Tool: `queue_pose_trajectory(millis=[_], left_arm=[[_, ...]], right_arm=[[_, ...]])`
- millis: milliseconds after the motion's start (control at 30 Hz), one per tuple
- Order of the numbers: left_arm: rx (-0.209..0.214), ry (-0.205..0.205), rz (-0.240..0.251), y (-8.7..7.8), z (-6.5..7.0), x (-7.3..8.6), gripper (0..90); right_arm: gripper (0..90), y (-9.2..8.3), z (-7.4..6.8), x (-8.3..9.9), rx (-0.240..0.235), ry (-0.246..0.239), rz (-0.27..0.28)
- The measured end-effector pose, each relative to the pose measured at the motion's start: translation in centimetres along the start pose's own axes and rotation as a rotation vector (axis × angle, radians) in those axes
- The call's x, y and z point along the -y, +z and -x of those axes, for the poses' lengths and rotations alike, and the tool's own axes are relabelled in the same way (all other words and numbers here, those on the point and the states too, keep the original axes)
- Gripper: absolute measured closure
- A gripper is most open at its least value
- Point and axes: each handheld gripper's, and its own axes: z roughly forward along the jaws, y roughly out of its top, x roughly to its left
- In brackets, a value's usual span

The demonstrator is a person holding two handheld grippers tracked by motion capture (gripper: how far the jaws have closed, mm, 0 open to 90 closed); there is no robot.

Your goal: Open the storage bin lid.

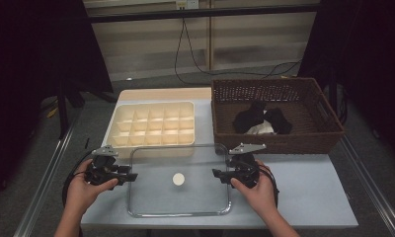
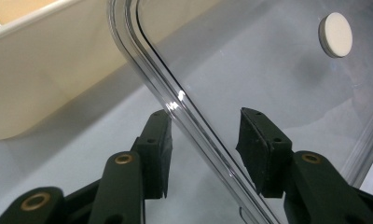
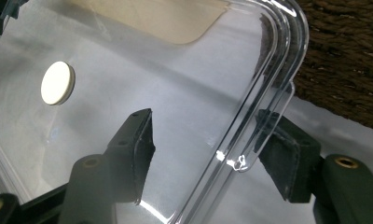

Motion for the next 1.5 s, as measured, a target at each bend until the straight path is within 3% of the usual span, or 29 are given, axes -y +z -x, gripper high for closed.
queue_pose_trajectory(millis=[467,1500], left_arm=[[-0.006,0.026,-0.026,-0.32,0.52,-0.17,54.8],[-0.001,-0.008,-0.038,0.17,0.27,0.68,54.5]], right_arm=[[36.3,-0.10,-0.21,-0.12,-0.014,-0.003,0.005],[33.8,0.69,-0.16,0.10,-0.020,0.016,-0.031]])
